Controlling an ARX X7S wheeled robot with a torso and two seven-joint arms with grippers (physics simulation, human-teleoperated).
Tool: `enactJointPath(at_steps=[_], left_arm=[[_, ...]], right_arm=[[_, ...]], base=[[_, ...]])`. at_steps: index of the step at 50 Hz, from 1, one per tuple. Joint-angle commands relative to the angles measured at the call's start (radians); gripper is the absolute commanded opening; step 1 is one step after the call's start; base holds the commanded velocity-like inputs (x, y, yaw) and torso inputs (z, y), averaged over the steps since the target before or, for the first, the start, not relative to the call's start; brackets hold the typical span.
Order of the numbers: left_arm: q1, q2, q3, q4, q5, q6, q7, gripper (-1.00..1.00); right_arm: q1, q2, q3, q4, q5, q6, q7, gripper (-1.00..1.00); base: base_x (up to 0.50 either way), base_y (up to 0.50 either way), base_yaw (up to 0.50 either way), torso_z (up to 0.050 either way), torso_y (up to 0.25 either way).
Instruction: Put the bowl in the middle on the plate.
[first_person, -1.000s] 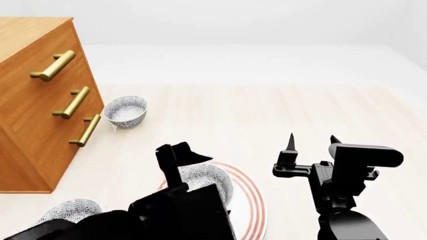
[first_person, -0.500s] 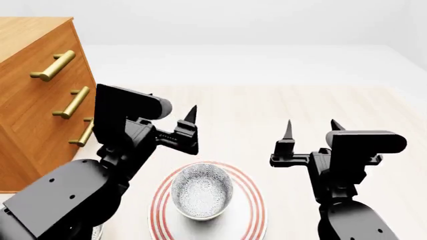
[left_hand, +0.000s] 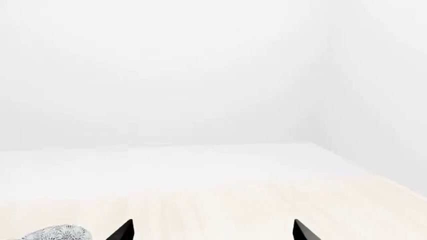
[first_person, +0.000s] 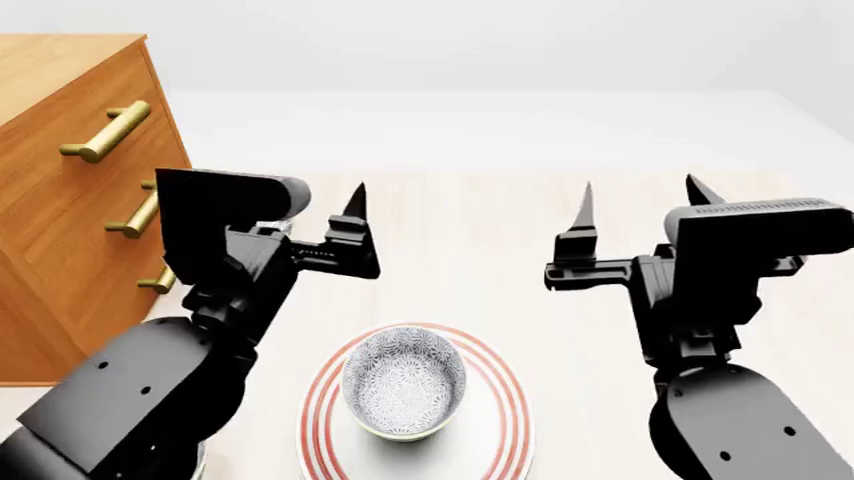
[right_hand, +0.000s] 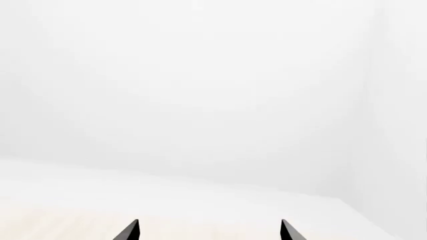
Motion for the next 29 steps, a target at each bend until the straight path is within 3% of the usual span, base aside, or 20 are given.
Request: enactJointPath(at_steps=[1, 11, 29], left_arm=[[-0.089, 0.026, 0.008, 0.041, 0.058, 0.056, -0.067, 1.0], [-0.18, 0.039, -0.026, 0.111, 0.018, 0.003, -0.114, 1.0], [-0.22, 0.027, -0.064, 0.159, -0.037, -0.046, -0.143, 1.0]], right_arm=[[0.183, 0.023, -0.038, -0.089, 0.005, 0.154, 0.01, 1.0], [0.361, 0.03, -0.074, -0.17, 0.024, 0.308, 0.013, 1.0], [0.457, 0.02, -0.092, -0.246, 0.051, 0.431, 0.028, 1.0]], base=[[0.0, 0.0, 0.0, 0.0, 0.0], [0.0, 0.0, 0.0, 0.0, 0.0], [0.0, 0.0, 0.0, 0.0, 0.0]])
